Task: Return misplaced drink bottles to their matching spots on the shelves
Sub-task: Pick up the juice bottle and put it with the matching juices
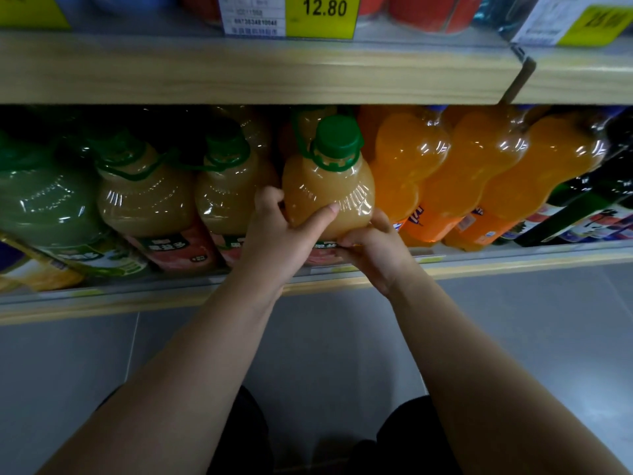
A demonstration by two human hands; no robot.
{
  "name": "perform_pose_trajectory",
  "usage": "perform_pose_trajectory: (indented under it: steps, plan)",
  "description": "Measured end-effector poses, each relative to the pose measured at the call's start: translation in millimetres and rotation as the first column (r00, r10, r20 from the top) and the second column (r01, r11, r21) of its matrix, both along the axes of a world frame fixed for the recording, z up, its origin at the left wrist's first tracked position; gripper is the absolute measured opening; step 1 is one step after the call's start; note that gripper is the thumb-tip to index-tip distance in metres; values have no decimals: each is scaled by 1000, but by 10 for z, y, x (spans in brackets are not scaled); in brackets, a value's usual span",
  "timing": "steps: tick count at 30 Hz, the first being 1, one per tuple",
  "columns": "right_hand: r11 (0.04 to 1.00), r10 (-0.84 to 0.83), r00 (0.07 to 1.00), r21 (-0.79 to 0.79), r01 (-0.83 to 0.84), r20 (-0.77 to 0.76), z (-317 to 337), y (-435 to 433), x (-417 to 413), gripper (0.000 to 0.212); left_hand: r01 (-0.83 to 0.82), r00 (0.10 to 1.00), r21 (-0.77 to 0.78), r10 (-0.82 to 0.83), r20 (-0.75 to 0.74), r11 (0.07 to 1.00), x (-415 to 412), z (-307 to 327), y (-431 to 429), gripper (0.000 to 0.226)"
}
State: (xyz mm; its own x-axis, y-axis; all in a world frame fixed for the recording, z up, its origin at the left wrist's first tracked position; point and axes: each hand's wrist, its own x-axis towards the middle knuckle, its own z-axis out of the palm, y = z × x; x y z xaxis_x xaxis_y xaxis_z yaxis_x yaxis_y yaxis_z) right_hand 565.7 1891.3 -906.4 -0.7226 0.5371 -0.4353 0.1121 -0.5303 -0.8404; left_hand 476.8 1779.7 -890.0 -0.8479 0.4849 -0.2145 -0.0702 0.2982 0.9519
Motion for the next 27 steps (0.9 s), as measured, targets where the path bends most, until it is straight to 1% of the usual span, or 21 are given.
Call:
perform_pose_trajectory:
  steps: [3,6,7,9,10,11,12,14,16,17,18,20,21,22,23,24,25,27]
  plan:
    - [1000,-20,1000,-15,19,-17,-94,13,32,55,25,1000,-18,-25,14,1000,16,-20,40,60]
    - [996,-53,998,-67,51,-24,-175,24,8,56,52,998,-77,-50,31,996,22,14,75,76]
    - [996,-55,998,-71,54,-9,-179,9,-20,58,69,997,-106,-65,36,992,26,36,92,81]
    - [997,-50,998,-56,52,44,-199,-15,-110,70,89,995,-170,-78,69,981,23,80,143,92]
    - [996,-60,996,-56,63,66,-200,-40,-162,73,93,992,-197,-74,100,976,21,107,168,95]
    - [995,-83,992,-54,88,93,-199,-69,-206,71,98,989,-213,-72,127,972,22,132,179,96]
    - [991,-112,987,-54,119,118,-205,-78,-241,68,106,988,-223,-77,135,969,18,145,171,94]
    - [986,-145,978,-66,156,150,-195,-68,-255,57,166,985,-251,-148,89,954,24,153,102,83]
    - [972,-164,983,-156,176,86,-165,-34,-184,42,203,976,-269,-217,-24,941,33,119,-4,64]
    - [963,-177,983,-198,183,47,-167,-12,-148,43,211,968,-265,-239,-79,941,23,112,-43,57]
    - [965,-178,984,-190,180,28,-180,13,-115,48,217,960,-269,-255,-118,939,8,114,-73,52]
    - [993,-120,990,13,120,73,-230,33,-85,51,217,941,-298,-281,-190,930,-21,120,-90,46]
    - [987,-99,988,136,82,121,-251,30,-85,49,215,924,-314,-297,-239,925,-26,131,-86,45]
    - [973,-97,981,223,58,166,-272,29,-89,45,215,902,-335,-318,-292,917,-24,137,-76,44]
    - [963,-112,975,262,59,193,-280,30,-100,41,212,877,-354,-338,-341,911,-17,135,-56,44]
    - [961,-139,971,264,84,197,-276,27,-110,37,208,859,-372,-350,-372,905,-8,131,-38,44]
    - [962,-164,968,249,113,192,-269,25,-117,37,203,853,-388,-357,-382,899,-1,129,-21,45]
    - [964,-202,963,207,164,177,-252,23,-133,46,196,851,-404,-360,-383,894,-1,118,1,48]
